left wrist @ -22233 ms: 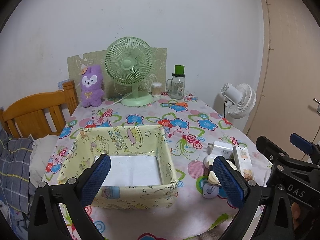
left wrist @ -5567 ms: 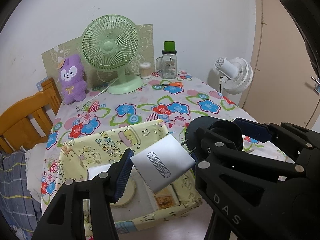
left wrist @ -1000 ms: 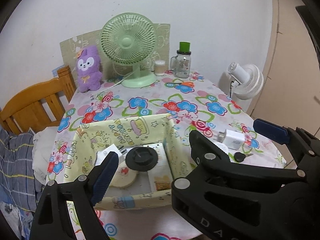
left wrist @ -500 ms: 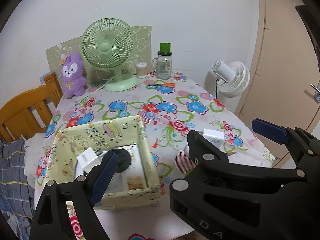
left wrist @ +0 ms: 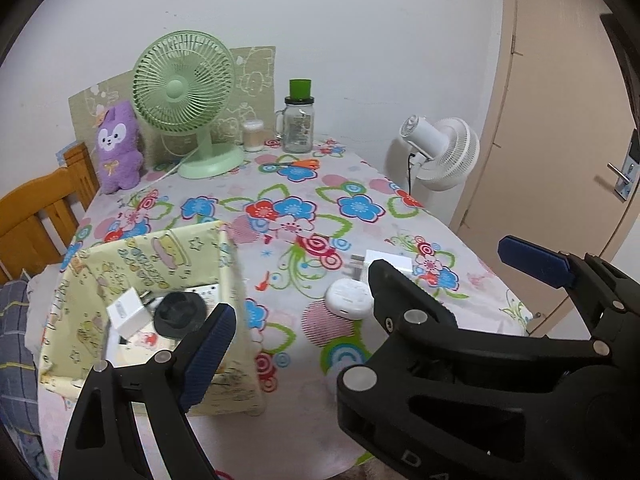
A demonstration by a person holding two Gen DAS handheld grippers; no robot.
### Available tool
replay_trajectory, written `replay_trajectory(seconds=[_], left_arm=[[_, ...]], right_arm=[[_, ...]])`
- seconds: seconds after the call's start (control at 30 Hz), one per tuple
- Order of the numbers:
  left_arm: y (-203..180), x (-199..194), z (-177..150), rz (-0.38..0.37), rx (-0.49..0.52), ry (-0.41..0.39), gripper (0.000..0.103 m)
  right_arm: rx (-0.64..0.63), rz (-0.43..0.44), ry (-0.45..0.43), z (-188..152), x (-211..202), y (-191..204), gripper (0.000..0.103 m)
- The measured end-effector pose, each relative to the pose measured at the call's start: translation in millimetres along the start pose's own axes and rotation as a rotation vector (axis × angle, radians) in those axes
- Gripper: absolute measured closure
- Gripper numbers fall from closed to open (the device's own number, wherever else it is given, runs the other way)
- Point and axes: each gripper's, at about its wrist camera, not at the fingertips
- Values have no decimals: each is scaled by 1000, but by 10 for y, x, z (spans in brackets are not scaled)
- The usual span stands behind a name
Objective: Organize rigid objects
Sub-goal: 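Withdraw both tools from the box toward the remaining items on the tablecloth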
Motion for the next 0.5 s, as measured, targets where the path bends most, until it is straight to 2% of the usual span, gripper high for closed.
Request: replay_trajectory(seconds=[0.5], left_arm=[[-242,336,-242,-20,-4,2,11]], right_arm=[[0,-27,6,-282,249,-291,7]])
Point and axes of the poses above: each gripper's, at about its wrist camera, not at the fingertips, and x roughly the way its jaws point, y to its left, z to its top, and after that the axes turned 3 degrees about z, right-handed
